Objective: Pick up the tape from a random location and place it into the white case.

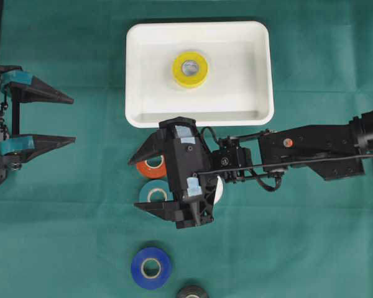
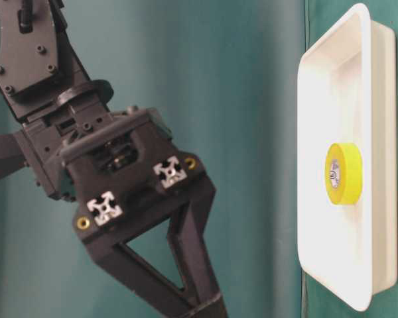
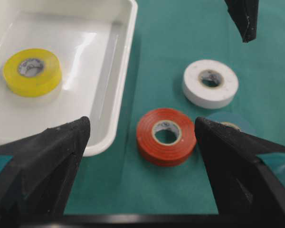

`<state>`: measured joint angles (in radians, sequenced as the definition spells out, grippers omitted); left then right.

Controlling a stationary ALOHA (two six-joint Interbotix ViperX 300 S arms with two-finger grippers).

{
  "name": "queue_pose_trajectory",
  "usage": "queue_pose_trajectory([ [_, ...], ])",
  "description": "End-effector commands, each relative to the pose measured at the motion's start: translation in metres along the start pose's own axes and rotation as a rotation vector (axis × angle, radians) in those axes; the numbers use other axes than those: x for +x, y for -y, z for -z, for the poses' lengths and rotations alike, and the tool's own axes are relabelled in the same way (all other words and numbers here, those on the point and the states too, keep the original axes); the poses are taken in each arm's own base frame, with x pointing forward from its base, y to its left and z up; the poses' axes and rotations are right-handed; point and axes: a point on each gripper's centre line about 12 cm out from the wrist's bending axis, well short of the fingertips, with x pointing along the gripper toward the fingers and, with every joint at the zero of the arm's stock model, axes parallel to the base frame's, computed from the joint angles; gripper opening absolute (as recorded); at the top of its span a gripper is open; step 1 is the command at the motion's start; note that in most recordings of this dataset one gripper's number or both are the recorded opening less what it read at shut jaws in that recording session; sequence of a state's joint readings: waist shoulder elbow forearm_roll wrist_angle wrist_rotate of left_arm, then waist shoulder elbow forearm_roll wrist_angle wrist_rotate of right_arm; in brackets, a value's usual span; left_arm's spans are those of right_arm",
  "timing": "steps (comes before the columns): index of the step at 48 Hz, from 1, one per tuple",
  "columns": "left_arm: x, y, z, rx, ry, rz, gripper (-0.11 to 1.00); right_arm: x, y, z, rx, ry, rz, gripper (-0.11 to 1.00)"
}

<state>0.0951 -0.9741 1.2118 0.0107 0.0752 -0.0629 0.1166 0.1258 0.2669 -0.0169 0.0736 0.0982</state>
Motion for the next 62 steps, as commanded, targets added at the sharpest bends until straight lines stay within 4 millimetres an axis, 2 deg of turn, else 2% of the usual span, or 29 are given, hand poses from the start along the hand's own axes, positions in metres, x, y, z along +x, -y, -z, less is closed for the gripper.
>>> queue_pose_trajectory([
  [1,0.001,0.0,-0.007,0.0,0.018,0.0,0.91,-0.005,-0.004,-0.015,-0.001,0.026,-0.007,0.91],
  [14,0.0,0.0,-0.007,0.0,0.02,0.001,0.91,-0.002,-0.008,-0.004,0.005,-0.084,-0.005,0.91],
  [23,0.001,0.0,-0.007,-0.002,0.018,0.0,0.91,0.006,-0.016,0.008,-0.003,-0.247,-0.004,0.91],
  [34,0.001,0.0,-0.007,-0.003,0.018,0.001,0.91,0.009,-0.017,0.021,0.021,-0.407,0.016,0.91],
  [62,0.001,0.0,-0.007,-0.005,0.017,0.001,0.91,0.009,-0.017,0.021,0.018,-0.411,0.017,0.91],
])
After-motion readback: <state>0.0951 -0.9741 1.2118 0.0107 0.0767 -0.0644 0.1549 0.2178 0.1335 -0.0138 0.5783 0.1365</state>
